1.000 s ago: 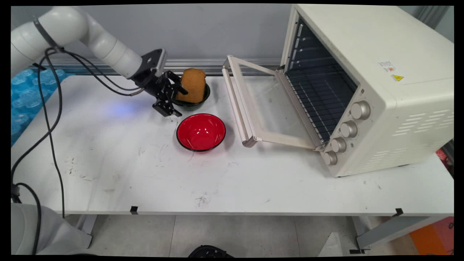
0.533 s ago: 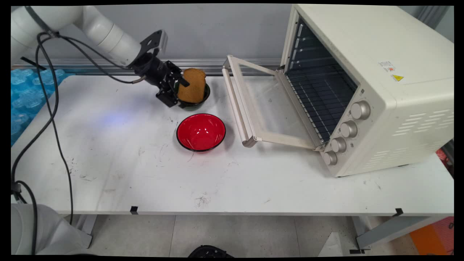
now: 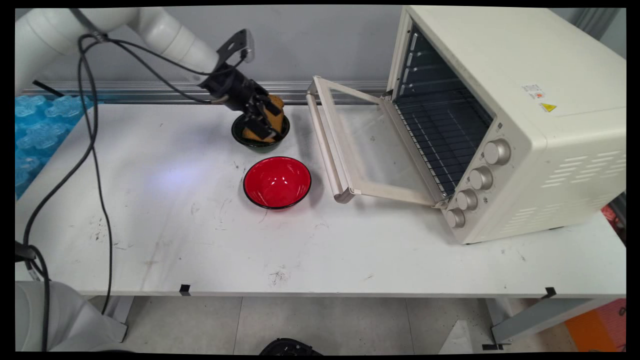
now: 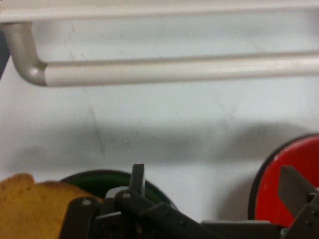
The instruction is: Close the oven
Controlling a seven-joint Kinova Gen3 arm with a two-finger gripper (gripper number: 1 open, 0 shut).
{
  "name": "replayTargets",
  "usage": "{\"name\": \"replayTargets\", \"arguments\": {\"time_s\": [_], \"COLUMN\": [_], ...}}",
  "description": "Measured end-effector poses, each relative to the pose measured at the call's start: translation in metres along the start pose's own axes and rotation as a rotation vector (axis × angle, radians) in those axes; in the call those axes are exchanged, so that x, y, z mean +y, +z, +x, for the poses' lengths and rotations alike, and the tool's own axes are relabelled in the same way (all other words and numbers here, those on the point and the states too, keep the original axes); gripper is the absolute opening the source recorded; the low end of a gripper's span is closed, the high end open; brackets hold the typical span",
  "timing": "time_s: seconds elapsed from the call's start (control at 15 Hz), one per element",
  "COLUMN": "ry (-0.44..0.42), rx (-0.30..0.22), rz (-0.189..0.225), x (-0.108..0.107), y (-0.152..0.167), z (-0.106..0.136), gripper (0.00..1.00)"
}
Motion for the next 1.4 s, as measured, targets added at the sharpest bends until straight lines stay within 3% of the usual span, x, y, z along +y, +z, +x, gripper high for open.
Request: {"name": "replayTargets", "arguments": {"time_s": [0.27, 0.33, 1.0, 1.4], "ry": [-0.051, -0.061, -0.108, -0.112], "rx": [0.012, 0.015, 0.038, 0.070], "rz": [-0.004, -0.005, -0.026, -0.031], "x": [-0.002, -0.002, -0.004, -0.007], "y": [0.020, 0.025, 0.082, 0.091], "z": [0.011, 0.013, 0.027, 0.041], "gripper": [1.00, 0.00, 0.00, 0.00]}}
